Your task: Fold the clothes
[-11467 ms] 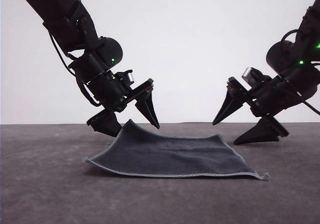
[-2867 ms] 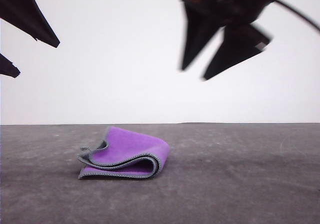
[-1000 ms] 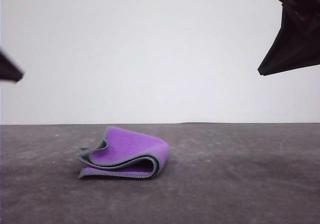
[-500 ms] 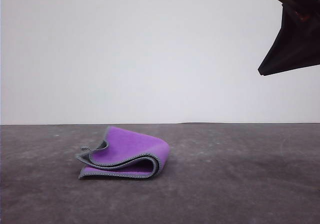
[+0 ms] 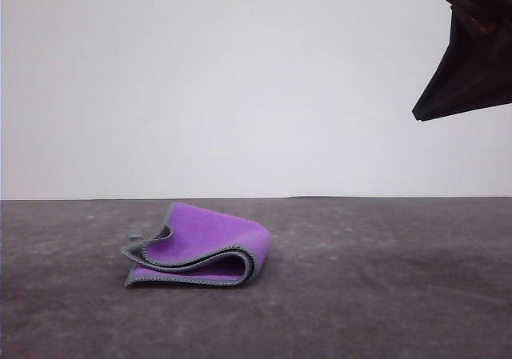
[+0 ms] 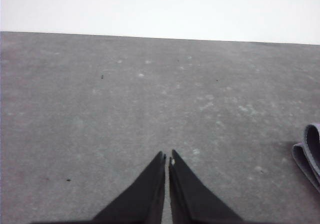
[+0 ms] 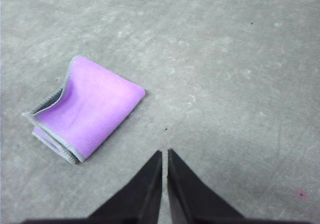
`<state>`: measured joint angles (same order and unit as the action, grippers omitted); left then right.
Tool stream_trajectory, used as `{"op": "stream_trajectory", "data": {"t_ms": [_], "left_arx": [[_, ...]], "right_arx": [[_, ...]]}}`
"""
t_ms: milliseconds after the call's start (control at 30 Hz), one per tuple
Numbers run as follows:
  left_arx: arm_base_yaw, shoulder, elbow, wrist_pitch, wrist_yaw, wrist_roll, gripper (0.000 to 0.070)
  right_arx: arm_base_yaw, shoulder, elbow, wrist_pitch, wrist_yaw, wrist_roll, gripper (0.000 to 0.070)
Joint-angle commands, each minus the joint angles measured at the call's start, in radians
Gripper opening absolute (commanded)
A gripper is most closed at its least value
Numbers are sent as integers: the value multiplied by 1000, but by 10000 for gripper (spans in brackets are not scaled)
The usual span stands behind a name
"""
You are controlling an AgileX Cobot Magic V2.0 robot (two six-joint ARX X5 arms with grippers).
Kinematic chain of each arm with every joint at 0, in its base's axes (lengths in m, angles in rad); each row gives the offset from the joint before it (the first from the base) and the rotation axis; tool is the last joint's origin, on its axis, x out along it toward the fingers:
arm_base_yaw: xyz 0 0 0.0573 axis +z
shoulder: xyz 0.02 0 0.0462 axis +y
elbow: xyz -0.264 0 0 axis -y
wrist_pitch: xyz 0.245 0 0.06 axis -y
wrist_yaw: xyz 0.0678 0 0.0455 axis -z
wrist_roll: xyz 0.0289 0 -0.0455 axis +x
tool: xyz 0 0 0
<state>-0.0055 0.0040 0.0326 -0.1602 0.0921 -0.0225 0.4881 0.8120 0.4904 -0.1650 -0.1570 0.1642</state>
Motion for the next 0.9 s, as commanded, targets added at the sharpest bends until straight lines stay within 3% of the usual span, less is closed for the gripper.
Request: {"op": "stream_trajectory", "data": {"t_ms": [0,100,200,633,700,767,867], "left_arx": [[1,-2,-20,26,1,58,0],[1,-1,-20,41,1,66,0],[1,-1,-20,57,2,22,0],[1,-1,-20,56,2,21,0],[1,-1,-20,56,2,21,0],[1,-1,-20,56,2,21,0],[1,-1,-20,56,2,21,0]], "right_arx": [[5,3,8,13,0,3,16],[5,3,8,13,0,4,16],[5,3,8,13,0,3,16],[5,3,8,14,1,3,16],[5,2,8,12,2,-19,16],[-1,-17,5,-4,31,-87,16],[-32,-87,-31,-23,100,-93,16]]}}
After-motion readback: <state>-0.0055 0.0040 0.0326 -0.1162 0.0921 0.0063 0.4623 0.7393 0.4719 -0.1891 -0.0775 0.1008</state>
